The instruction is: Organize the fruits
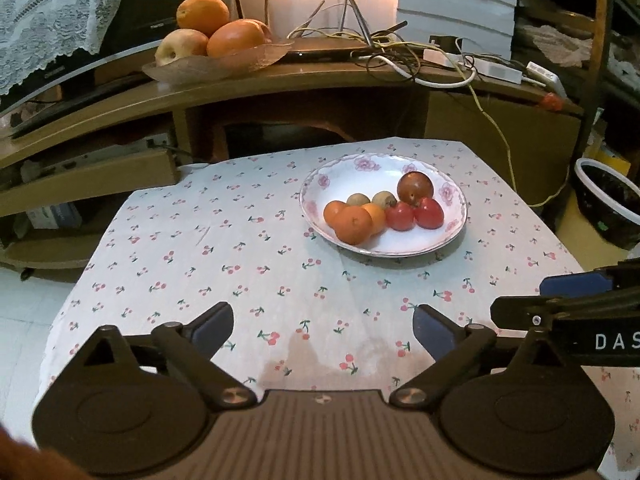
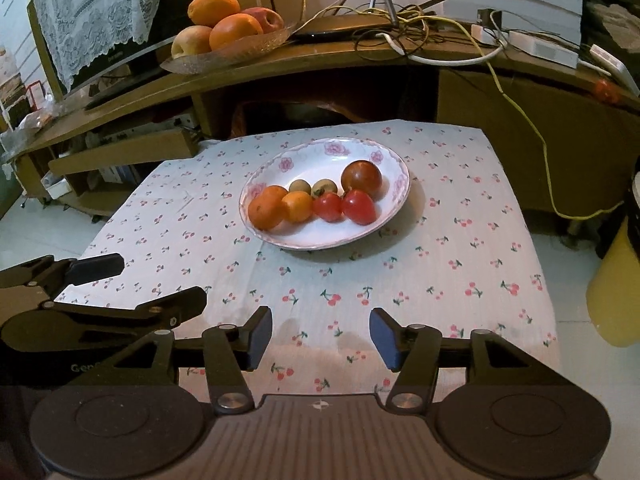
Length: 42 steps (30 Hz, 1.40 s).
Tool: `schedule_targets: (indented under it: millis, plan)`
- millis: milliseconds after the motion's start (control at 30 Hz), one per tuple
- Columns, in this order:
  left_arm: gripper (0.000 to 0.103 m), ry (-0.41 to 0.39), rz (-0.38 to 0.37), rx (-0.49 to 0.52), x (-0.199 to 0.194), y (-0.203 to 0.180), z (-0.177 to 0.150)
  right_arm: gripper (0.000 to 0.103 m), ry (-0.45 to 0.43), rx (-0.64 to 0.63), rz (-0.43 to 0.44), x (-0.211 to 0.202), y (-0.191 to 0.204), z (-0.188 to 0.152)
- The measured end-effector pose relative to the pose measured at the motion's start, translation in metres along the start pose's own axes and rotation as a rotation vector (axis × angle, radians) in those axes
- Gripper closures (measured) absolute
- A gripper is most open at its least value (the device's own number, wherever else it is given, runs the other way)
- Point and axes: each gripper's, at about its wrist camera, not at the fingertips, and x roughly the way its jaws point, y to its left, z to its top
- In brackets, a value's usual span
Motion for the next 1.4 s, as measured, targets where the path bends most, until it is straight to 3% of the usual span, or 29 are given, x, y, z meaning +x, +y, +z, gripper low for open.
schedule_targets:
  millis: [167, 1400]
  plan:
    - [0.000, -0.004, 0.036, 0.005, -0.009, -0.003, -0.004, 0.047, -0.006, 0.021, -0.004, -0.008, 0.000, -0.007]
    - [0.000, 0.032, 0.093, -0.015, -0.034, -0.006, -0.036, 0.046, 0.022, 0.025, -0.028, -0.028, 0.019, -0.043]
